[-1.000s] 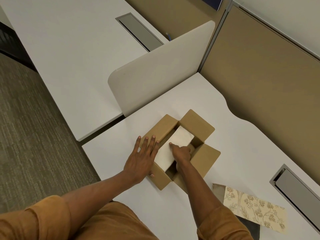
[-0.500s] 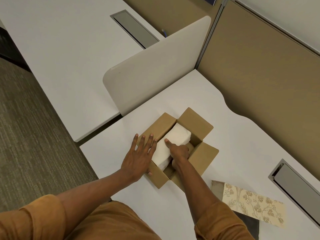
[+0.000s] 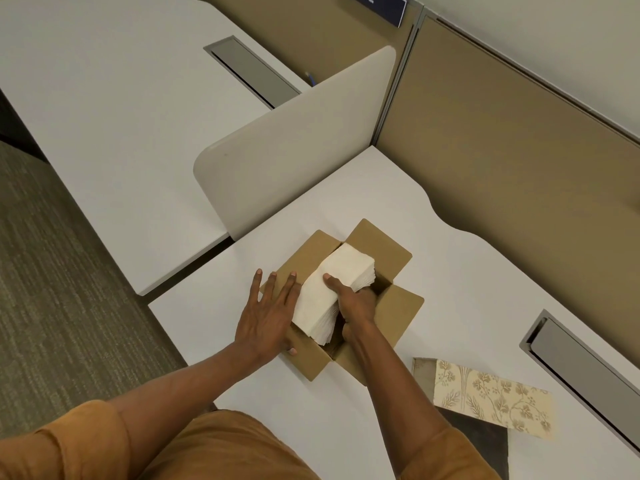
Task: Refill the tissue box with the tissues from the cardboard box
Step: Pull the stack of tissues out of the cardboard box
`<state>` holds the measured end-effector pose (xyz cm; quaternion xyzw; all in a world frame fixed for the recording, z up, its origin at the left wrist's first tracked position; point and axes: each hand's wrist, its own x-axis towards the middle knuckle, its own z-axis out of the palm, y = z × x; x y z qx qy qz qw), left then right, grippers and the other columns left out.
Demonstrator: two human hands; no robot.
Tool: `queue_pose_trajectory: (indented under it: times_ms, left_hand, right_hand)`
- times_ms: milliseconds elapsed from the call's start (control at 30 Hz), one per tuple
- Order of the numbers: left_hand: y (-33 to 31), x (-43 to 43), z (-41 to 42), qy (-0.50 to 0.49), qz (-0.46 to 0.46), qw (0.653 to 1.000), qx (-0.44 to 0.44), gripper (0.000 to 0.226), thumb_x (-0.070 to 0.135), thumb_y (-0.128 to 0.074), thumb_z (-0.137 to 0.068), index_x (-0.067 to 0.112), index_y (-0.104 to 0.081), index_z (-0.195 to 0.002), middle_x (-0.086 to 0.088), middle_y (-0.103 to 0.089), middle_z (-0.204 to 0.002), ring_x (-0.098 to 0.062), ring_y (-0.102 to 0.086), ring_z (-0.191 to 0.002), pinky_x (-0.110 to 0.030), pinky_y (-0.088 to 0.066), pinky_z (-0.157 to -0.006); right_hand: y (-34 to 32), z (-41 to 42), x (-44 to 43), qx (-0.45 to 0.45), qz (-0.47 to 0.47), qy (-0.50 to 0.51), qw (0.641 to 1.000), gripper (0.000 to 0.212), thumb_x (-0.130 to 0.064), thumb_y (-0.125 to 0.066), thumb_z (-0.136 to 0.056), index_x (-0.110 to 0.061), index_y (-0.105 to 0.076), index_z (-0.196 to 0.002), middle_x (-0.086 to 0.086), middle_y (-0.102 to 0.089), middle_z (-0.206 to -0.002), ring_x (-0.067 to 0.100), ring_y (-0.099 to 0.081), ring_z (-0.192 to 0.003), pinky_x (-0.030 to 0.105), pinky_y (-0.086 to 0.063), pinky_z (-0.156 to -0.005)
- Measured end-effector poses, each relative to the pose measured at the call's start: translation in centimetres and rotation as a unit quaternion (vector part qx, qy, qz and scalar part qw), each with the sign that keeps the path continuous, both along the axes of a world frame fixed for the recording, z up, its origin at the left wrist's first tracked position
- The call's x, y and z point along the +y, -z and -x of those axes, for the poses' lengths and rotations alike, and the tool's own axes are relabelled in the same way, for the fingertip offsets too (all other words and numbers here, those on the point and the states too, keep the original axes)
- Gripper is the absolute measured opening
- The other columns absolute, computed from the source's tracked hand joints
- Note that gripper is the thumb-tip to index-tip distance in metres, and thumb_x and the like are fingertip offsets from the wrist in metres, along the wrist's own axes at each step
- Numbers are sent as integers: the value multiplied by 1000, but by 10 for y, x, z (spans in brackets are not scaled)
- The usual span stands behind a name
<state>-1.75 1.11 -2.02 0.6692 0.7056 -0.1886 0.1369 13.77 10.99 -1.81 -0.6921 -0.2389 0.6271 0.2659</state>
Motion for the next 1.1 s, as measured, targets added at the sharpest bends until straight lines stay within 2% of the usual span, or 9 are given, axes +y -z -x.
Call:
queue_pose_trajectory:
  times_ms: [200, 333, 500, 633, 700, 833, 900, 1000, 1100]
  left_hand:
    - [-7, 2, -1, 2, 2, 1000, -1, 140, 85, -78, -74, 17, -7, -174, -12, -6, -186, -47, -4, -171, -69, 16, -132]
    - [-17, 2, -2, -8, 6, 1000, -25, 136, 80, -83, -74, 19, -12, -173, -12, -9, -186, -45, -3, -171, -67, 19, -131]
    - [-40, -4, -13, -43, -24, 997, -59, 109, 35, -88, -87, 15, -20, -170, -11, -14, -185, -39, -1, -172, -62, 10, -137]
    - [-65, -3, -28, -141, -121, 943, -277, 65, 3, -70, -95, 13, -48, -156, -8, -53, -162, -34, -43, -157, -47, -31, -132]
    - [-88, 1, -42, -270, -91, 850, -443, 31, 25, -57, -113, 20, -57, -144, -1, -66, -146, -25, -60, -140, -41, -51, -113]
    - [-127, 7, -74, -331, 76, 710, -617, 71, 97, -28, -87, 54, -74, -118, 15, -84, -112, -8, -80, -106, -29, -63, -90]
    - [-132, 5, -86, -304, 111, 687, -650, 72, 107, -36, -75, 60, -70, -118, 15, -84, -111, -7, -82, -100, -24, -66, -79]
    - [-123, -3, -102, -258, 115, 698, -658, 107, 105, -65, -60, 39, -48, -142, 13, -76, -127, -4, -80, -105, -32, -69, -88]
    - [-117, -13, -114, -202, 130, 705, -667, 94, 90, -79, -67, 49, -40, -142, 22, -72, -128, -1, -78, -109, -31, -69, -88]
  right_hand:
    - [-23, -11, -5, -9, -34, -34, 999, 74, -38, -101, -70, -11, -68, -131, 4, -78, -125, 26, -74, -112, 51, -62, -101]
    - [-49, -24, -15, -1, -55, -53, 997, 81, -40, -99, -74, -13, -57, -137, 4, -74, -127, 27, -74, -115, 54, -62, -102]
    - [-82, -49, -32, 55, -75, -32, 995, 73, -37, -96, -79, -15, -57, -135, 7, -76, -129, 29, -77, -113, 57, -63, -103]
    - [-98, -68, -52, 80, -74, -12, 994, 81, -47, -92, -69, -14, -60, -136, 10, -79, -126, 33, -79, -113, 59, -63, -104]
    - [-103, -77, -63, 96, -77, 1, 992, 78, -48, -90, -70, -15, -60, -135, 10, -80, -124, 33, -81, -110, 60, -62, -104]
    - [-112, -91, -84, 107, -90, 28, 990, 81, -50, -91, -69, -18, -59, -136, 9, -81, -123, 30, -84, -104, 61, -65, -100]
    - [-115, -95, -94, 82, -101, 39, 991, 86, -57, -91, -63, -20, -58, -134, 8, -79, -124, 30, -83, -105, 60, -65, -100]
    - [-117, -103, -109, 56, -125, 77, 988, 85, -61, -89, -63, -22, -60, -132, 7, -77, -126, 30, -81, -109, 61, -66, -98]
    - [-116, -113, -123, 47, -133, 122, 982, 86, -60, -89, -64, -21, -60, -135, 8, -77, -127, 30, -81, -109, 58, -68, -92]
